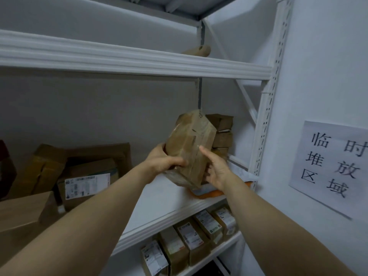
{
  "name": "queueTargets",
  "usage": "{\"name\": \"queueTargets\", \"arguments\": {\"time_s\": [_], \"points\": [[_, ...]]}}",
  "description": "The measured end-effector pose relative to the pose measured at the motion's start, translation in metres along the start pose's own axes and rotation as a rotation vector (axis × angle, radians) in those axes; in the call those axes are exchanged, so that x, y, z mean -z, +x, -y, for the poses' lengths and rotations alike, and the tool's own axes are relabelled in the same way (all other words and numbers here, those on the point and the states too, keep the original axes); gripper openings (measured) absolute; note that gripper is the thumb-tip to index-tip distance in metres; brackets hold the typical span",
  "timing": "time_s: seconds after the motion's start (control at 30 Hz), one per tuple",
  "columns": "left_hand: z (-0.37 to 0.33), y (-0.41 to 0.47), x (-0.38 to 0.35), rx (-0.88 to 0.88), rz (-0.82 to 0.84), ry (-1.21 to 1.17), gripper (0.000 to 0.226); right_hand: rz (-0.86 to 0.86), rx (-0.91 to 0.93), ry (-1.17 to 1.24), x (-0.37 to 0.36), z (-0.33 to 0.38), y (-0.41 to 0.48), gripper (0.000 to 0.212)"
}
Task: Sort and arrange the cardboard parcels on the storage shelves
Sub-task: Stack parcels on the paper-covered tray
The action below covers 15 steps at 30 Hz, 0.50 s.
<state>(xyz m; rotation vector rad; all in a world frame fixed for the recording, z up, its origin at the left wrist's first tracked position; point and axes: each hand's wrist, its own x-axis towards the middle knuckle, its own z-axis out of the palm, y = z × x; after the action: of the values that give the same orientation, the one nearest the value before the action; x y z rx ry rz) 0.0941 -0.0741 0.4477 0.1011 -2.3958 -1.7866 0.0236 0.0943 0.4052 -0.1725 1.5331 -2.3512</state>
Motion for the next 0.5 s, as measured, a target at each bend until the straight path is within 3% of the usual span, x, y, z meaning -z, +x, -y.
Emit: {"name": "queueTargets", "arguments": {"time_s": [0.1, 0.23, 0.4, 0.5], "points": [[-0.015, 0.007, -0.032, -0.067, 0.041, 0.051, 0.081, -0.064, 0.081, 0.016, 0.024, 0.013, -0.004, 0.035], [-0.026, 0.017, -0.066, -0.12, 0.001, 0.166, 0.098, -0.119, 0.096, 0.026, 0.053, 0.023, -0.009, 0.073], [-0.022, 0.023, -0.094, -0.185, 0.011, 0.372, 0.109, -0.112, 0.075, 0.044, 0.075, 0.03, -0.016, 0.066], [-0.018, 0.018, -0.114, -0.203, 0.041, 0.38, 0.115, -0.128, 0.022, 0.03, 0.087, 0.021, -0.02, 0.105]]}}
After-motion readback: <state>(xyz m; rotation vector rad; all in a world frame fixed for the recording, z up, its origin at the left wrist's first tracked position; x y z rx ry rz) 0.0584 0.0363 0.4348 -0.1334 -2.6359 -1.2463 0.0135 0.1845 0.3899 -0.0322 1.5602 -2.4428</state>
